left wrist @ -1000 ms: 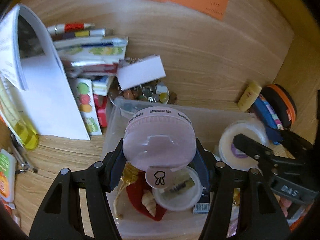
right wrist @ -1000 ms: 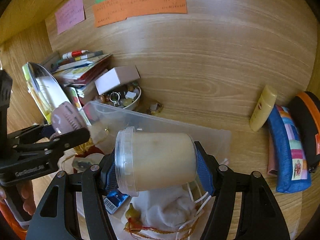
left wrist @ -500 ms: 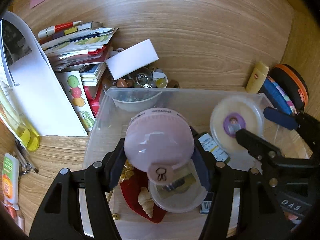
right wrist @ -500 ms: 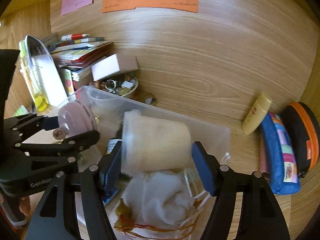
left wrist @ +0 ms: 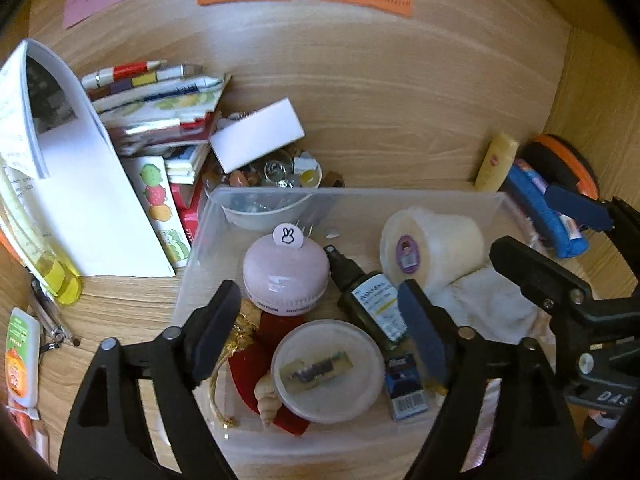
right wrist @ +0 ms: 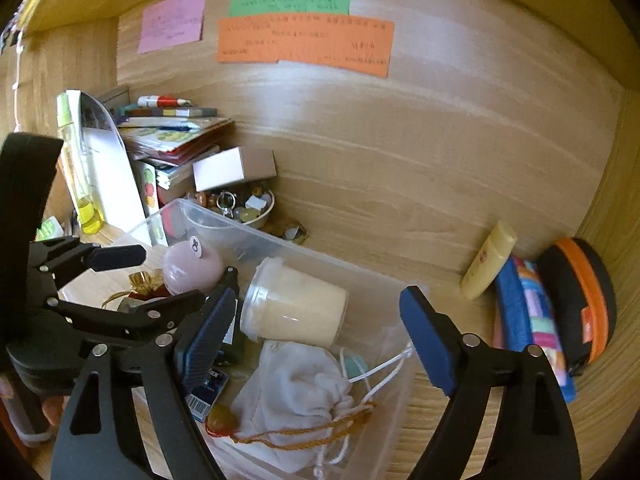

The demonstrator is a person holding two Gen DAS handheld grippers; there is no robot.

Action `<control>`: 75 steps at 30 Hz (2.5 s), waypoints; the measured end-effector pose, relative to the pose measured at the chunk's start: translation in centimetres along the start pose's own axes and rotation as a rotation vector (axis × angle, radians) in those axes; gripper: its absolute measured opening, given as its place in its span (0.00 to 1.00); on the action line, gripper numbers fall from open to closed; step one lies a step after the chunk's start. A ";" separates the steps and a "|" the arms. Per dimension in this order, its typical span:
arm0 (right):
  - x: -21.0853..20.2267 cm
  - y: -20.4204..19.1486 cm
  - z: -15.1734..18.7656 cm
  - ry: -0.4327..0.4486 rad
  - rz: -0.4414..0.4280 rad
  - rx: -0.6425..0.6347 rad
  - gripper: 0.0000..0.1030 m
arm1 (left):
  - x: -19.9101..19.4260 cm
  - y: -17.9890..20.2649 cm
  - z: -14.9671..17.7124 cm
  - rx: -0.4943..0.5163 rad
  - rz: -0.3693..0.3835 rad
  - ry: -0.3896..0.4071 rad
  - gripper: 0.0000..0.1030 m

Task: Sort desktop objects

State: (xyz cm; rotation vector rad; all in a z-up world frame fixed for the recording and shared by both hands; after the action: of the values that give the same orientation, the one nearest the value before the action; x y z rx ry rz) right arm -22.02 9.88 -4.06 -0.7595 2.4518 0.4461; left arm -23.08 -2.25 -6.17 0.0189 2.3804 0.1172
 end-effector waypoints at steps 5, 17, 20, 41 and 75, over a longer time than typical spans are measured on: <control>-2.4 0.4 -0.5 0.048 -0.010 -0.015 0.81 | -3.7 0.0 0.0 0.010 -0.018 0.063 0.90; -8.9 2.0 3.6 0.068 -0.022 0.005 0.81 | -9.5 -0.2 5.5 0.088 -0.075 0.074 0.95; -9.7 2.3 5.7 0.029 -0.042 0.006 0.81 | -9.7 -0.2 8.1 0.097 -0.082 0.030 0.95; -5.2 -0.5 13.5 -0.292 -0.387 0.016 0.67 | -8.2 5.3 17.3 0.228 0.035 -0.141 0.68; -5.0 1.1 13.7 -0.318 -0.547 0.146 0.39 | -8.4 6.0 13.0 -0.006 0.494 -0.131 0.20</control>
State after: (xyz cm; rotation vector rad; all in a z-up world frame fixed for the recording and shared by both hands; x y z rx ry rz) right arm -13.86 19.00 -12.07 -1.1475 1.8606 0.1576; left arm -8.18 4.31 -9.27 0.5935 2.1982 0.3456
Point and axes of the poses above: each gripper's, at about its wrist camera, not at the fingertips, and x roughly the way its jaws point, y to its right, z to its underside, the point moved 3 cm from there along x, roughly the way its jaws point, and after that the axes turned 1 degree about z, right-handed, at the moved point
